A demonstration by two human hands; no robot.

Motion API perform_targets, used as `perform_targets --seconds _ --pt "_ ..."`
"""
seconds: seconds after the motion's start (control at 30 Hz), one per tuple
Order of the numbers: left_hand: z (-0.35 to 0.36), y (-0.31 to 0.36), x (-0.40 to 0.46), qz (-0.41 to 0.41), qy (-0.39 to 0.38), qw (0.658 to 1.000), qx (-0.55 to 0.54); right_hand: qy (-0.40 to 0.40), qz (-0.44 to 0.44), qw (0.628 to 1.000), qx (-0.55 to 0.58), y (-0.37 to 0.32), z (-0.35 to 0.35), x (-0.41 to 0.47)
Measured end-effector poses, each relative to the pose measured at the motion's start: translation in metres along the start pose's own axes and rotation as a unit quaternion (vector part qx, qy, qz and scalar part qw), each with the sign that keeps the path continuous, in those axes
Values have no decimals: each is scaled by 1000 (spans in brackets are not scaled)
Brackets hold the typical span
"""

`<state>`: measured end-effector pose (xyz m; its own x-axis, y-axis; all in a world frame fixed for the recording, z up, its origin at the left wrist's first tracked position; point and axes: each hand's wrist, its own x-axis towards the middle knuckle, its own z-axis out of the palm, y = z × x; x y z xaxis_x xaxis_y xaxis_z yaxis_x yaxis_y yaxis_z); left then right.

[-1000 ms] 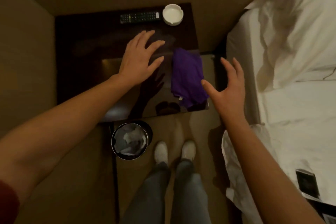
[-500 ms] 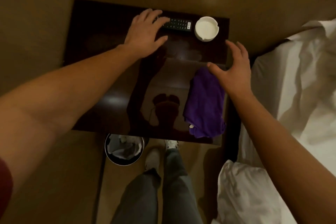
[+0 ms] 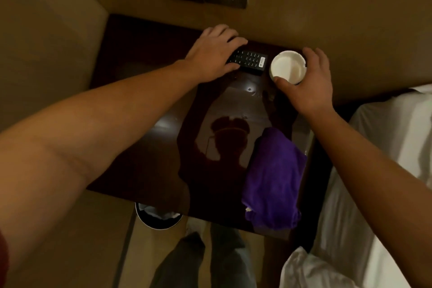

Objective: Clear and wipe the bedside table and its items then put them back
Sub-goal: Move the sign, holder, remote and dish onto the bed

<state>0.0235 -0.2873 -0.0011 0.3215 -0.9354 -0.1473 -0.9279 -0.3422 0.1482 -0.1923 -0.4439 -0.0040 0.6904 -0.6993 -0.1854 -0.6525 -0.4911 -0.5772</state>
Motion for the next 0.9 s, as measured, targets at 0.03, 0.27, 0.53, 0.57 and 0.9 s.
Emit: perform_targets --seconds 0.03,0.27,0.53,0.57,0.9 --pt "1 0 3 0 -9 1000 0 -7 -4 1000 -7 0 2 5" --pt "5 -8 13 7 -57 998 18 -46 -42 996 -58 -4 9 19" --pt "4 -3 19 -15 -64 998 14 -59 -27 992 -105 -9 16 26" --pt "3 -3 19 -19 -69 997 11 -57 -28 992 -108 -9 17 27" --pt "-7 2 13 -20 -62 998 -15 -6 -34 999 -24 -4 8 19"
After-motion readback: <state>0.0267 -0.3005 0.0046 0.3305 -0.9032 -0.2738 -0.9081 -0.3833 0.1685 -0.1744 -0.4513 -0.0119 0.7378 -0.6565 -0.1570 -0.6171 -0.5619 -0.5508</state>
